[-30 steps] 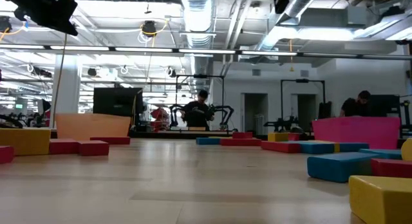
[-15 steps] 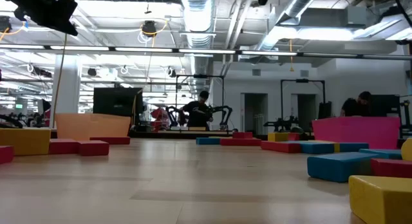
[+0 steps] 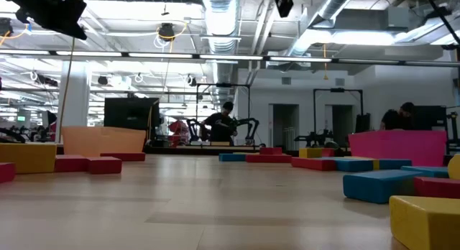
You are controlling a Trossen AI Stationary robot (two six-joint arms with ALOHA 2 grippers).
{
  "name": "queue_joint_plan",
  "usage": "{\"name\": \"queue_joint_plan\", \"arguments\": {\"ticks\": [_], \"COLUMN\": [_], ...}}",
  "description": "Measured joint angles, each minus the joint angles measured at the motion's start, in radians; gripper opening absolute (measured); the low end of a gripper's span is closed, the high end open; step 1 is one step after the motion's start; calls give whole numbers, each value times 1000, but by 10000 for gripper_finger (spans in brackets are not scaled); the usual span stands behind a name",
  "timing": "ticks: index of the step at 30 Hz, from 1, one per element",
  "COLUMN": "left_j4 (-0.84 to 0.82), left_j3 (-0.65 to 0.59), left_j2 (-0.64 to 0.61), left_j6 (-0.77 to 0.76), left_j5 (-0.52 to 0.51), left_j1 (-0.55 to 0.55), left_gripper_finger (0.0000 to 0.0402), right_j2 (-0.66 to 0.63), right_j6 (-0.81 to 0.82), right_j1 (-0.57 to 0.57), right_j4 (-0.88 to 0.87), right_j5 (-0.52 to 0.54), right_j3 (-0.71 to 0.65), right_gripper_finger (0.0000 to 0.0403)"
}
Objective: Sort blocks
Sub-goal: Put the yellow square block into the red bin
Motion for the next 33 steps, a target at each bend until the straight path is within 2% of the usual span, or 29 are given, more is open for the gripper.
{"name": "queue_joint_plan", "arguments": {"ticks": [22,33], "left_j4": [0,0], "left_j3": [0,0], "left_j2": [0,0], "left_j6": [0,0], "left_j5": [0,0], "left_j1": [0,0], "left_gripper_finger": [4,4], "right_j2": [0,0], "right_j6": [-15,-31], "right_j1": [48,108], "right_j4": [-351,-497], "right_j5": [3,109], "right_j3": [0,0], "right_gripper_finger": [45,45]}}
